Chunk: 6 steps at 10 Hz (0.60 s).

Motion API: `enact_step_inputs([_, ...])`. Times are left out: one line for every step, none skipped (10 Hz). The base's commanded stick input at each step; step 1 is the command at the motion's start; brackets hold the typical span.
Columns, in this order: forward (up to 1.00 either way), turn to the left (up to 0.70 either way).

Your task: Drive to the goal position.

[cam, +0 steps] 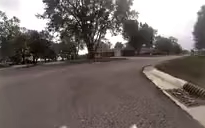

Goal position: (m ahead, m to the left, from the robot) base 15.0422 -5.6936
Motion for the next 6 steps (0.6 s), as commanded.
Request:
enact_step_inputs([0.50,0.00])
enact_step_inputs([0.50,0.00])
enact_step_inputs([0.50,0.00])
enact_step_inputs([0.50,0.00])
enact_step_inputs([0.50,0.00])
enact_step_inputs([0.50,0.00])
